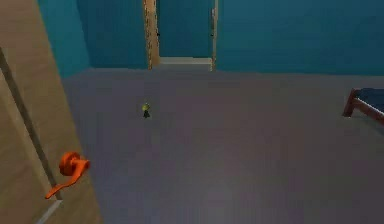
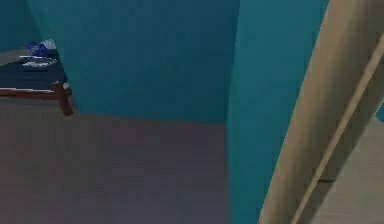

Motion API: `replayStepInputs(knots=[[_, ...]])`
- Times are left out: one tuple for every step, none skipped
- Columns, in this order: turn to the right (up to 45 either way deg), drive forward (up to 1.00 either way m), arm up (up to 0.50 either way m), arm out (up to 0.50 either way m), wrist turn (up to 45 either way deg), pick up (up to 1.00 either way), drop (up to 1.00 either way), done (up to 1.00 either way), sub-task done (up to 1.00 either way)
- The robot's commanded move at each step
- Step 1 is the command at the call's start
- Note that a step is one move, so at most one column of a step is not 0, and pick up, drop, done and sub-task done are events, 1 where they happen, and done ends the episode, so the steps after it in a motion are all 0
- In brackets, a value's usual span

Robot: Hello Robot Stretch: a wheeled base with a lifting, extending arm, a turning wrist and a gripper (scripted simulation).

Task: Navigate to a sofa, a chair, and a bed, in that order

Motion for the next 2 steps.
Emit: replayStepInputs(knots=[[15.0, 0.00, 0.00, 0.00, 0.0, 0.00, 0.00, 0.00, 0.00], [0.0, 0.35, 0.00, 0.00, 0.0, 0.00, 0.00, 0.00, 0.00]])
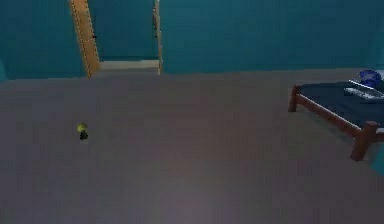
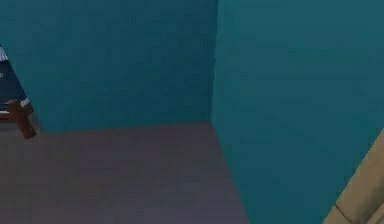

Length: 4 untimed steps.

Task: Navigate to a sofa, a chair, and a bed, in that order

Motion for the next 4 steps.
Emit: replayStepInputs(knots=[[45.0, 0.00, 0.00, 0.00, 0.0, 0.00, 0.00, 0.00, 0.00], [6.0, 0.00, 0.00, 0.00, 0.0, 0.00, 0.00, 0.00, 0.00], [0.0, 1.00, 0.00, 0.00, 0.0, 0.00, 0.00, 0.00, 0.00], [3.0, 0.00, 0.00, 0.00, 0.0, 0.00, 0.00, 0.00, 0.00]])
